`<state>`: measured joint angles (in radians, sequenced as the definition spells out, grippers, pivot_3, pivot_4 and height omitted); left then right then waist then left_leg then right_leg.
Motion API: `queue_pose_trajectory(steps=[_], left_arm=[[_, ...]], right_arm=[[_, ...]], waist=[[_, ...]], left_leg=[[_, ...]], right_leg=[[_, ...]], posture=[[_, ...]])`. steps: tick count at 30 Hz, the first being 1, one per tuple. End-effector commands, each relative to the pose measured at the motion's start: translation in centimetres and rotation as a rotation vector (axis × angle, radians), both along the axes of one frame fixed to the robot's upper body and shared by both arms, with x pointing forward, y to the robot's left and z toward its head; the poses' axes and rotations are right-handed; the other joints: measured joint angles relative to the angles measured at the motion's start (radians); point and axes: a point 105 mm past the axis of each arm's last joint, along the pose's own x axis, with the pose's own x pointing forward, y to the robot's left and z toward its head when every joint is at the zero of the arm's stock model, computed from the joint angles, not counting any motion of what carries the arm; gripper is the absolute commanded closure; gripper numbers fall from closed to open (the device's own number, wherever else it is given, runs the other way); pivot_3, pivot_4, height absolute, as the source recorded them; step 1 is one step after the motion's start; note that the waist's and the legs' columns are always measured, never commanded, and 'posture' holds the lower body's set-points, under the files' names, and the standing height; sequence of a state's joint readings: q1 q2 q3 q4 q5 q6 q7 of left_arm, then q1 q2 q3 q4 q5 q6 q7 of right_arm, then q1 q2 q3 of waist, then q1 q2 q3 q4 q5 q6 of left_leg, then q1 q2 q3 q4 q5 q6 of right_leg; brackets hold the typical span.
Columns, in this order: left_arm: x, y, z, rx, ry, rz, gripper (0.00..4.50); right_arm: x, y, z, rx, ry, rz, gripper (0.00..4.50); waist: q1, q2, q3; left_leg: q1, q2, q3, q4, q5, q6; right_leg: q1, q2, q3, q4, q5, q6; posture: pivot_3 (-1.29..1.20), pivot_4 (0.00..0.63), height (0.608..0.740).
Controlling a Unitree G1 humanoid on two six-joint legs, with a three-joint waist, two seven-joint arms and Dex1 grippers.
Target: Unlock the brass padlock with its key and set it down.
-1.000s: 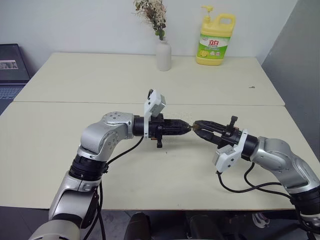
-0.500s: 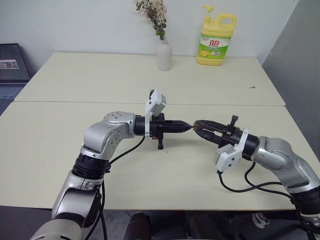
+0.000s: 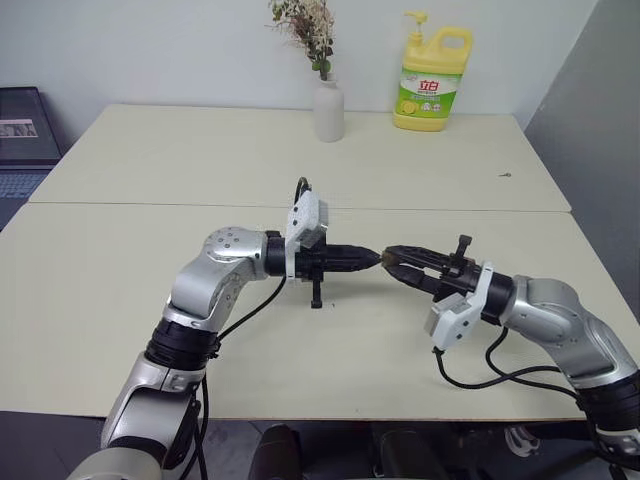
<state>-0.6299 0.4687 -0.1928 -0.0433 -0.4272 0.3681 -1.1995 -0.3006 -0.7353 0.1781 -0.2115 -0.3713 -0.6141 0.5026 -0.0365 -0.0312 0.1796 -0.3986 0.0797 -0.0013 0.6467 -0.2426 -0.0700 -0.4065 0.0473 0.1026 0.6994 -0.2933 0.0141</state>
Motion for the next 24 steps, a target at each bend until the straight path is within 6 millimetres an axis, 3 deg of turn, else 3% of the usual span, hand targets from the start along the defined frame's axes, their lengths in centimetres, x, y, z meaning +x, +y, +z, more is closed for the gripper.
queue_pose_trajectory(steps=[1, 10, 24], left_arm=[[-1.3, -0.5, -0.5, 0.045, -0.103, -0.086, 4.50], [-1.2, -0.7, -0.4, 0.045, -0.336, -0.099, 4.50], [-0.1, -1.0, 0.1, 0.020, -0.488, -0.068, 4.50]], right_arm=[[-0.1, -0.2, 1.9, 0.056, -0.048, 0.001, 3.56], [-0.1, -0.2, 1.9, 0.062, -0.046, 0.002, 3.56], [0.0, -0.2, 1.9, 0.062, -0.044, 0.005, 3.56]], waist=[[0.001, 0.000, 0.000], [0.004, 0.000, 0.000], [0.004, 0.000, 0.000]], left_leg=[[0.000, 0.000, 0.000, 0.000, 0.000, 0.000], [0.000, 0.000, 0.000, 0.000, 0.000, 0.000], [0.000, 0.000, 0.000, 0.000, 0.000, 0.000]], right_leg=[[0.000, 0.000, 0.000, 0.000, 0.000, 0.000], [0.000, 0.000, 0.000, 0.000, 0.000, 0.000], [0.000, 0.000, 0.000, 0.000, 0.000, 0.000]], posture=[[0.00, 0.150, 0.740], [0.00, 0.150, 0.740], [0.00, 0.150, 0.740]])
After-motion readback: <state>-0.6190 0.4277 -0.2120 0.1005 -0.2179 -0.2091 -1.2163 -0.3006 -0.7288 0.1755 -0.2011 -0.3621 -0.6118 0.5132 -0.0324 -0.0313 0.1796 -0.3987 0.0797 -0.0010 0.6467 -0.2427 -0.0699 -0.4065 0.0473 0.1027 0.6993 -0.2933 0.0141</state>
